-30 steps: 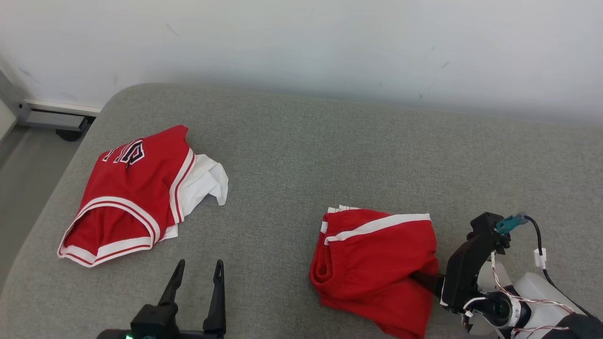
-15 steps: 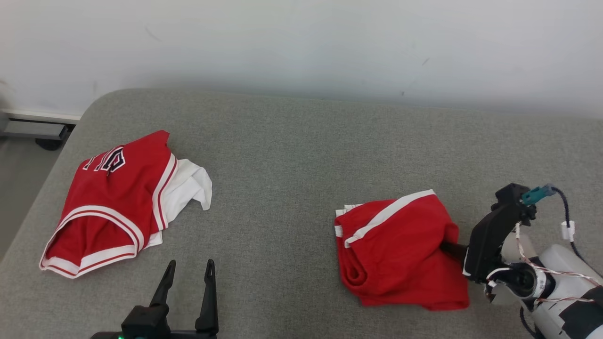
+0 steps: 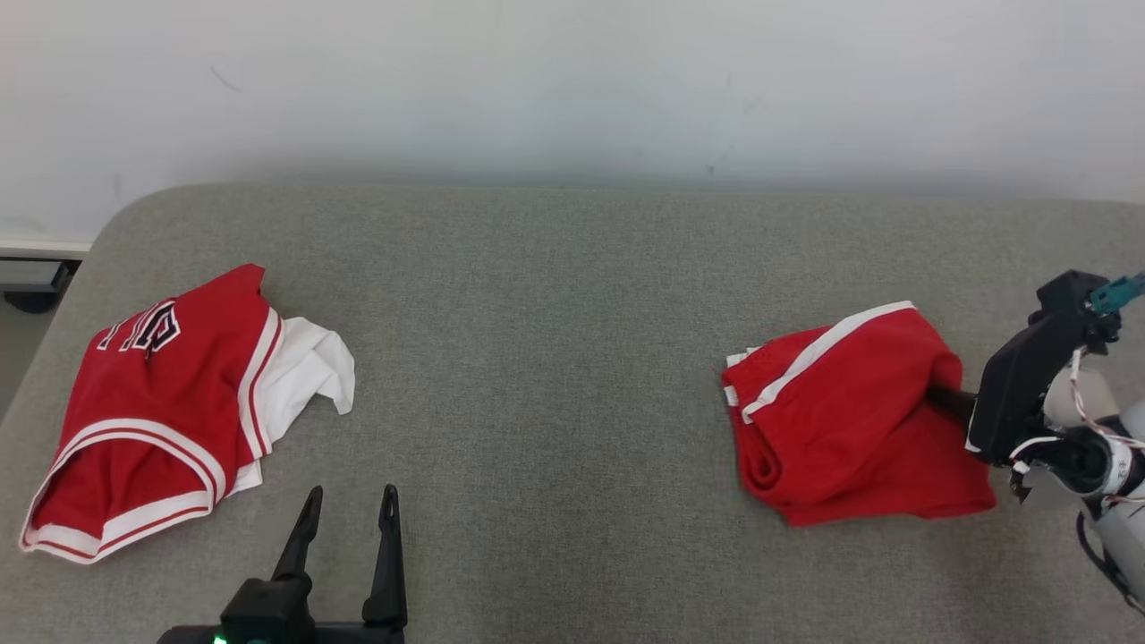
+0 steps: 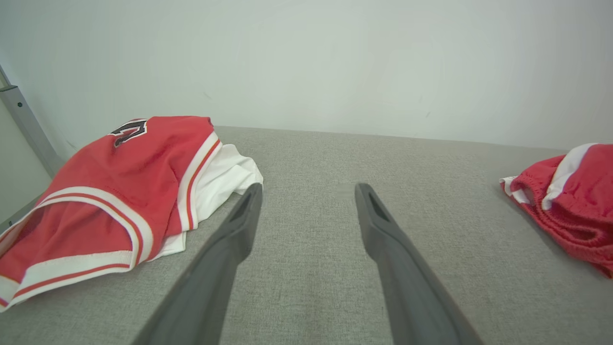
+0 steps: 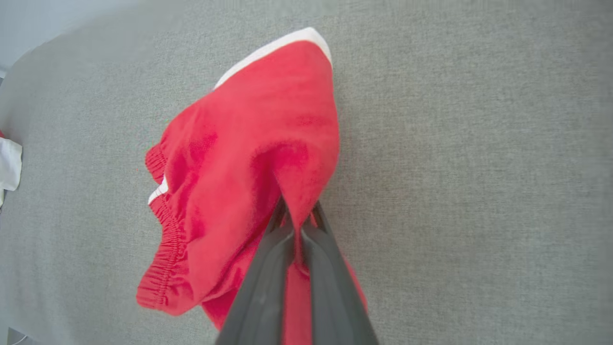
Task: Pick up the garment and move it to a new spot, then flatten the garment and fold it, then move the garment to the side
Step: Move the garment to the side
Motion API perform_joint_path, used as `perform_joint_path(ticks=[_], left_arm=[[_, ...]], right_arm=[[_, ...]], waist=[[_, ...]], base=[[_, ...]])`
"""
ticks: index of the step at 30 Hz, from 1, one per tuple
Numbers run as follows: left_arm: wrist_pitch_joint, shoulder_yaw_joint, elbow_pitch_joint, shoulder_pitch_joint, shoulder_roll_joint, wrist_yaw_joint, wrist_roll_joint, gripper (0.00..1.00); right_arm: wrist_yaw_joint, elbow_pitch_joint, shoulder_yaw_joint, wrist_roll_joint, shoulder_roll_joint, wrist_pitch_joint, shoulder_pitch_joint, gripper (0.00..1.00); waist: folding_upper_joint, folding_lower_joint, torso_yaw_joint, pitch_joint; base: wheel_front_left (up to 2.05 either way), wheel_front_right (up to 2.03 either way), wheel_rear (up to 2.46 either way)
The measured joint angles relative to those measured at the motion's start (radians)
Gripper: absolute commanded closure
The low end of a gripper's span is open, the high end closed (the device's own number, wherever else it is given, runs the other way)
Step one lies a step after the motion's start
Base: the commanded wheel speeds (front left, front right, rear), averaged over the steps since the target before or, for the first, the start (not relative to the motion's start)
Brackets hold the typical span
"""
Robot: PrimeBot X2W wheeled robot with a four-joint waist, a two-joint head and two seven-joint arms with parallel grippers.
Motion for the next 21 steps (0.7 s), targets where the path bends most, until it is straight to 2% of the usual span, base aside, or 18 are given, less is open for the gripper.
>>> perform_joint_path(ticks=[15, 21], left_arm=[[0.002, -0.014, -0.105, -0.007, 0.000, 0.000, 0.026, 0.00], [0.008, -0.016, -0.131, -0.033, 0.000, 0.000, 0.036, 0.00]], right_arm=[[0.003, 0.071, -0.016, -0.080, -0.158, 0.010, -0.128, 1.00], [0.003, 0.093, -0.013, -0.115, -0.187, 0.017, -0.173, 1.00]], waist=[[0.0000, 0.0000, -0.049, 0.085], [0.0001, 0.0001, -0.057, 0.128]], base=[[0.00, 0.00, 0.00], [0.00, 0.00, 0.00]])
